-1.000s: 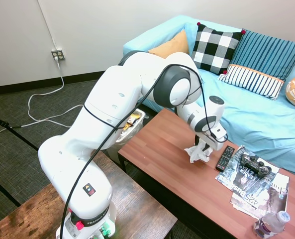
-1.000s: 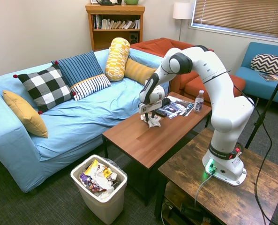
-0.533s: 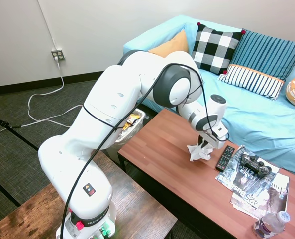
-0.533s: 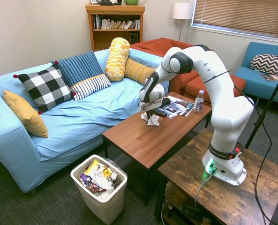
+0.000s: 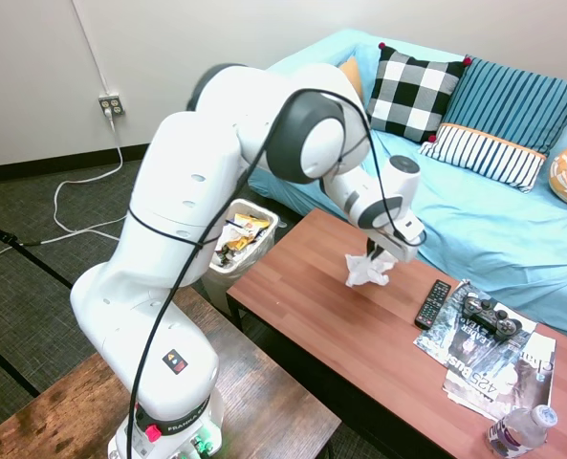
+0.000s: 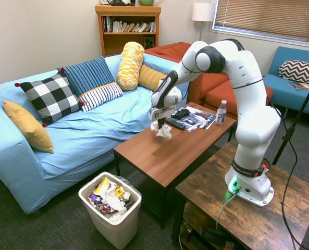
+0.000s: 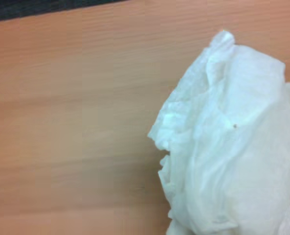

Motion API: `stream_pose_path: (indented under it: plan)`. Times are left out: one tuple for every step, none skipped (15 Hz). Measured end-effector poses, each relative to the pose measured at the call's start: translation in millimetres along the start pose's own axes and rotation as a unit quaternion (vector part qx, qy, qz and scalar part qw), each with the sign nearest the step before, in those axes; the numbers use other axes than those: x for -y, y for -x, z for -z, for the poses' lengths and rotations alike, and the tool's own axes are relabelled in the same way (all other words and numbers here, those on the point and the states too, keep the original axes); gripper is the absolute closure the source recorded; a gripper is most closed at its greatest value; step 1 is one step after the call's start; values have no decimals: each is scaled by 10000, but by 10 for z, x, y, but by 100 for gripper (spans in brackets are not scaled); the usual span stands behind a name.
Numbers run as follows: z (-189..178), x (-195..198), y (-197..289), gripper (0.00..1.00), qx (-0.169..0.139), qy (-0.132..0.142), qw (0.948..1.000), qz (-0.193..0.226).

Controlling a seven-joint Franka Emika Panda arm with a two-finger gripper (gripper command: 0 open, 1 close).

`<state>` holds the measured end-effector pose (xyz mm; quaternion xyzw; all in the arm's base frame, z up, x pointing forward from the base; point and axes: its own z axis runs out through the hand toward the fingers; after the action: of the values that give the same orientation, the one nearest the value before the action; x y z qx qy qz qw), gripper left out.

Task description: Throw the tissue in the trash bin

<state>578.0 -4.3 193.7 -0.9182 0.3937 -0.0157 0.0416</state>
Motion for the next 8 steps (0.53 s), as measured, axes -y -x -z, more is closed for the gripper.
stream_pose_path:
  plan:
    - [102,174,312,100,-22,12,9998,216]
    - [167,350,640,100,-60,49,9991,418]
    - [196,509,944,100,-102,98,9981,598]
    - [191,667,1236,100,-161,161,9965,810]
    - [162,818,1535,100,-220,225,9943,1021]
    - [124,949,1824,100,-251,264,9919,1220]
    - [67,1064,2118,100,-278,310,9890,1418]
    - [-2,1168,2401,100,-302,356,9862,1590]
